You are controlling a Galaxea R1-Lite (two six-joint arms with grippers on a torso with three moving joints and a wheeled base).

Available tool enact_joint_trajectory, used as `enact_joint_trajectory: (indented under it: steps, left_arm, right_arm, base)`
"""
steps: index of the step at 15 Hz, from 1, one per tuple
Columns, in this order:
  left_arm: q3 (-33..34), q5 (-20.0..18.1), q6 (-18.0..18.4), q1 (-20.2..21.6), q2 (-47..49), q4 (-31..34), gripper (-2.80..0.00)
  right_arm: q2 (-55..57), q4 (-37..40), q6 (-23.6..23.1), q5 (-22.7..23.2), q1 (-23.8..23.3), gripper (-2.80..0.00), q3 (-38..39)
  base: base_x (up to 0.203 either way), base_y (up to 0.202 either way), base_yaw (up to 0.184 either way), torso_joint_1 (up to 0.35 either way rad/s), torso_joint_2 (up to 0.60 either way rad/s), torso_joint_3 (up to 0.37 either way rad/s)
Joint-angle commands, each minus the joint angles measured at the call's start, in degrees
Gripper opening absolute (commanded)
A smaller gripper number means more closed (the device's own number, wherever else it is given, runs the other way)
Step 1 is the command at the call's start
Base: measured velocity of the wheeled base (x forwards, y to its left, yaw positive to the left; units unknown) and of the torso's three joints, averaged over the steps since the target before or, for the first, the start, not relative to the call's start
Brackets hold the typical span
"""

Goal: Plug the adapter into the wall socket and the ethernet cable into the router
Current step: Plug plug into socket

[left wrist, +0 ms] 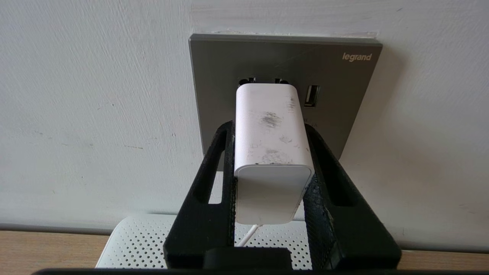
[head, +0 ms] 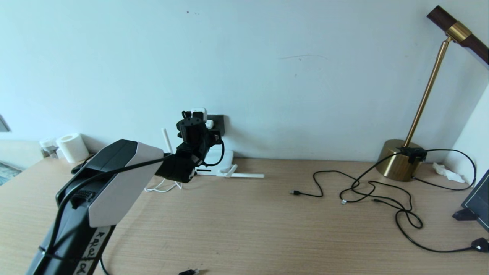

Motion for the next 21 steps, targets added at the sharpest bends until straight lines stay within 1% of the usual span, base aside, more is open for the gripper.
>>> enact_joint_trajectory:
  steps: [1,21]
  left_arm:
    - [0.01,0.12,0.02,0.08,0.03,-0.29,-2.80]
    - [0.01,0.21,0.02,-0.10,-1.29,0.36,-2.80]
  right_arm:
    - [0.00,-0.03,0.02,-0.04,0.05,-2.80,0.53]
    - [0.00,-0.03,0.02,0.04,0.05,-2.80,0.53]
  base:
    - [0.000,0.000,0.000,0.000,0.00,0.000]
    - [0.000,0.000,0.000,0.000,0.00,0.000]
